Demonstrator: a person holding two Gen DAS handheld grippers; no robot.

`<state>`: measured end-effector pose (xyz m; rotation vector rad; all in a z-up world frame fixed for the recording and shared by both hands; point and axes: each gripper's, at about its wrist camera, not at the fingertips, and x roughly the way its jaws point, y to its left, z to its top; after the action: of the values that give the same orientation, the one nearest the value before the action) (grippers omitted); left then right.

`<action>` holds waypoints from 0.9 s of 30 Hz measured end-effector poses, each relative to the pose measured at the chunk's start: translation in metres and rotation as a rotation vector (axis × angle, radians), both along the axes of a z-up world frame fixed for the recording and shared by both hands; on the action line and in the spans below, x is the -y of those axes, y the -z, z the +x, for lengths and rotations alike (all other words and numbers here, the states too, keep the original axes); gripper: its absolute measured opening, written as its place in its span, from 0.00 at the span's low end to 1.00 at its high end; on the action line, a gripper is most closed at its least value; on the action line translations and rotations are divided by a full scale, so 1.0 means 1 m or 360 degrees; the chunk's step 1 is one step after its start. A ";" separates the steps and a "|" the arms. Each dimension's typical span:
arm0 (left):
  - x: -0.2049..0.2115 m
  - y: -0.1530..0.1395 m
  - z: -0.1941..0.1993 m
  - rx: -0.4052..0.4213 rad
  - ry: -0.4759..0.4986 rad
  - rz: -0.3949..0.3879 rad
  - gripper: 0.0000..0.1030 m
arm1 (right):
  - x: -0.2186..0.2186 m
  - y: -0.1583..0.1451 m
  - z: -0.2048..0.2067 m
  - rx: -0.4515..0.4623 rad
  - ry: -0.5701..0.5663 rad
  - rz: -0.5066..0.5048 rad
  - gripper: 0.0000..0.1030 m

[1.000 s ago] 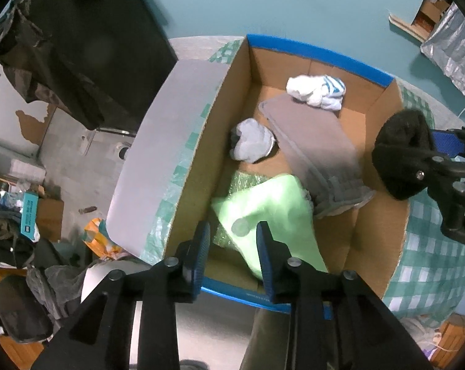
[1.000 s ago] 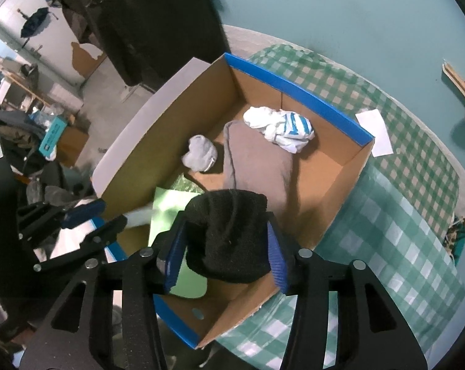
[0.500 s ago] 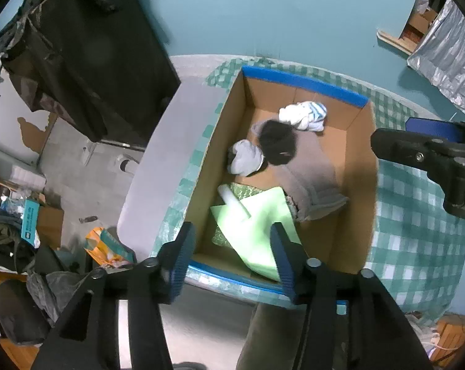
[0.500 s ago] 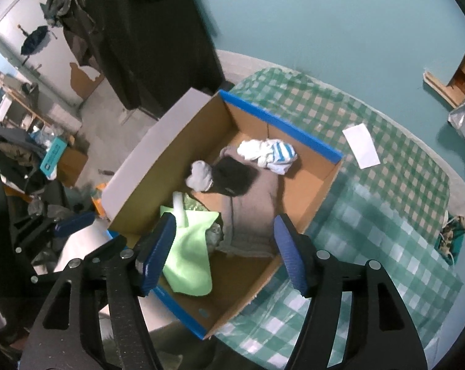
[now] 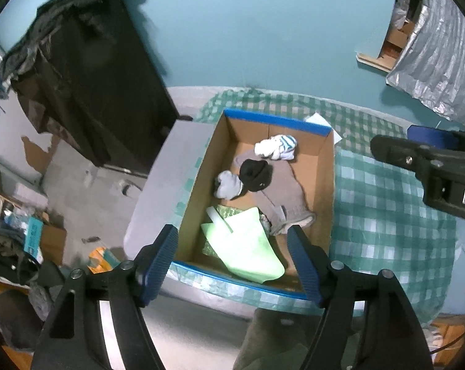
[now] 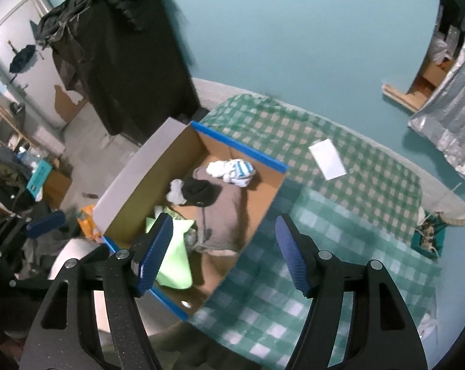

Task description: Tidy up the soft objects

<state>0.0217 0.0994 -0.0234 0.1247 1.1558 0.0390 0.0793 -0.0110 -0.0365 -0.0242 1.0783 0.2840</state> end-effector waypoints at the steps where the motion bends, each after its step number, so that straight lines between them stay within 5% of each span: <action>1: 0.005 -0.004 -0.002 0.0016 0.0013 0.0017 0.75 | 0.003 -0.004 -0.002 0.0013 0.0012 -0.0003 0.67; 4: 0.014 -0.013 -0.006 0.0028 0.0031 0.0001 0.83 | 0.012 -0.012 -0.010 0.0048 0.0050 -0.0010 0.67; 27: 0.041 -0.042 -0.024 0.0045 0.0061 -0.0038 0.84 | 0.042 -0.028 -0.052 0.0090 0.0145 0.0014 0.67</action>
<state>-0.0022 0.0587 0.0186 0.1249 1.1251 -0.0068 0.0270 -0.0530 -0.0086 0.0249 1.0191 0.2047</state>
